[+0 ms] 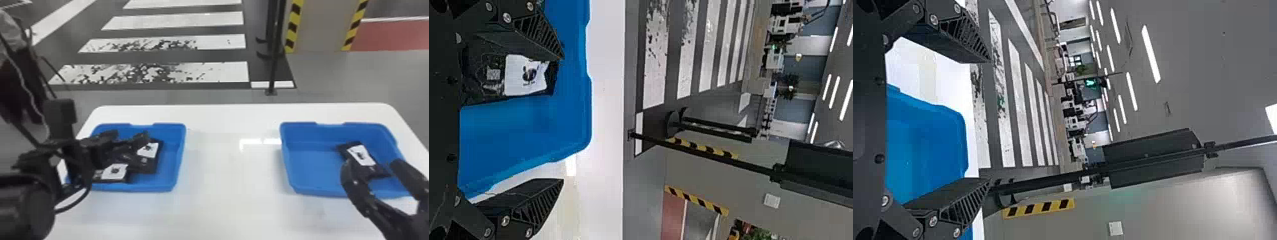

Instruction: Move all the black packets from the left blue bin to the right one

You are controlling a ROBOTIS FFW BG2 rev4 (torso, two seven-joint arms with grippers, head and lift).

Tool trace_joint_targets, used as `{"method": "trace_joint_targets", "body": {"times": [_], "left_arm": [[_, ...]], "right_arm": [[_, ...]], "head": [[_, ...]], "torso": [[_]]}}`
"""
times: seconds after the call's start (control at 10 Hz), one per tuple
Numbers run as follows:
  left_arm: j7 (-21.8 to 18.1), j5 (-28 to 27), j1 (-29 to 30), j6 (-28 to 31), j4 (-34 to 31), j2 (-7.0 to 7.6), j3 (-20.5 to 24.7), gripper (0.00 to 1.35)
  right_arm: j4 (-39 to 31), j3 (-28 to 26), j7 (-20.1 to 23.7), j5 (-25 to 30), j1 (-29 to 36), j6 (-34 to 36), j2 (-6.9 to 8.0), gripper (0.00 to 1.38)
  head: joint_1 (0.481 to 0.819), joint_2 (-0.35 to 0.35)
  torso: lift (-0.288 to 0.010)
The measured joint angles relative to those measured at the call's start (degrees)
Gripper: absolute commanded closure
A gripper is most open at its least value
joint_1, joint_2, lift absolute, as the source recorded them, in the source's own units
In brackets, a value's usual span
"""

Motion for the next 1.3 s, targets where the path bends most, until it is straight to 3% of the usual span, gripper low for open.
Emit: {"method": "trace_joint_targets", "body": {"times": [0.4, 0.8, 1.1, 1.2, 1.3], "left_arm": [[1.41, -4.50, -8.91, 3.17, 13.24, 1.86, -1.16, 0.20], [2.23, -10.13, -15.72, 13.62, 20.35, 2.49, -6.37, 0.21], [2.28, -10.30, -19.86, 15.99, 28.55, 3.10, -10.47, 0.22], [2.28, -11.08, -21.08, 15.90, 30.88, 3.24, -11.00, 0.47], [1.58, -11.47, -22.38, 15.75, 33.70, 3.41, -11.09, 1.13]], "right_arm": [[-3.68, 2.50, -1.65, -0.76, 5.34, 1.74, 0.00, 0.20], [-3.16, 2.90, -1.46, -1.81, 5.31, 2.61, 0.00, 0.21], [-2.57, 3.03, -1.00, -2.78, 5.16, 3.50, 0.00, 0.21], [-2.29, 3.09, -0.84, -3.12, 4.97, 3.85, 0.00, 0.21], [-2.02, 3.17, -0.83, -3.50, 4.86, 4.12, 0.00, 0.22]], "head": [[0.695, 0.205], [0.695, 0.201], [0.695, 0.179], [0.695, 0.182], [0.695, 0.187]], "torso": [[-0.140], [-0.140], [-0.140], [-0.140], [-0.140]]}}
